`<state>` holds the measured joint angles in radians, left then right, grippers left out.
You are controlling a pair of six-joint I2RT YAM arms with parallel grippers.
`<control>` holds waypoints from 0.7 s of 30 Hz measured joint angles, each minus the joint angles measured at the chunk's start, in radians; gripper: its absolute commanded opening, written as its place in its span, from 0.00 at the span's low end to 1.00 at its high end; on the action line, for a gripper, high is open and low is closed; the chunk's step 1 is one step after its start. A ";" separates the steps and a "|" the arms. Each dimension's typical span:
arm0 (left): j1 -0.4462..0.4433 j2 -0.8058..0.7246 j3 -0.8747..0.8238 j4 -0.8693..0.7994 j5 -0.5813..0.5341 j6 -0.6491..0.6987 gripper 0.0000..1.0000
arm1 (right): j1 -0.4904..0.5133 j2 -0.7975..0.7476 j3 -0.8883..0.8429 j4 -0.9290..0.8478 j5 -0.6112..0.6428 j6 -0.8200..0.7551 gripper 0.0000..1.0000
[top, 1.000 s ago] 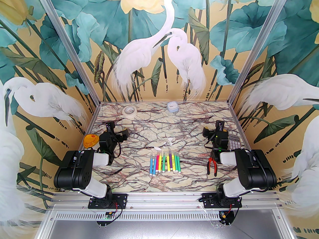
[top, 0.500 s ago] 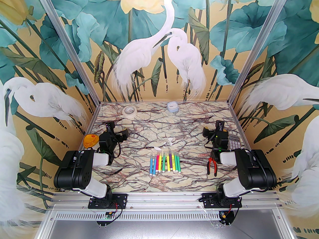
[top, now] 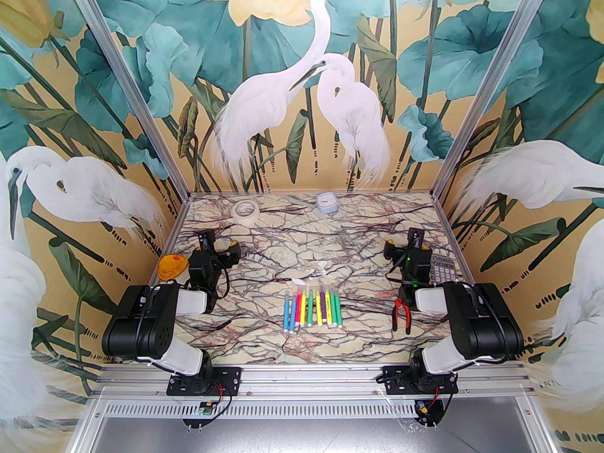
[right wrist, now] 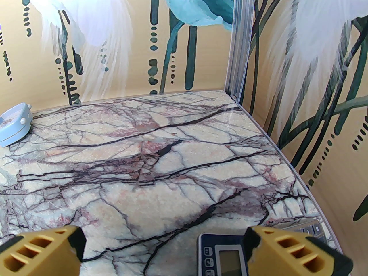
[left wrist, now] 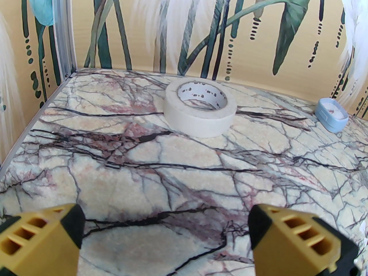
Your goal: Open the pen caps
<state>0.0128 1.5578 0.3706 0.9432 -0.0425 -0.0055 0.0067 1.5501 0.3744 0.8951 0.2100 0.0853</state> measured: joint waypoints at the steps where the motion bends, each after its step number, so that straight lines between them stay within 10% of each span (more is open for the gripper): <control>1: 0.000 0.000 0.000 0.000 0.000 0.000 1.00 | 0.000 0.000 0.000 -0.001 0.000 0.000 0.99; 21: -0.115 -0.397 0.130 -0.492 -0.025 -0.024 0.99 | 0.207 -0.304 0.348 -0.797 0.129 0.051 0.99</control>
<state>-0.1020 1.1610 0.5011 0.4511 -0.0673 -0.0299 0.2134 1.2457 0.7219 0.0982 0.3389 0.1368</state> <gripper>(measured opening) 0.996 0.996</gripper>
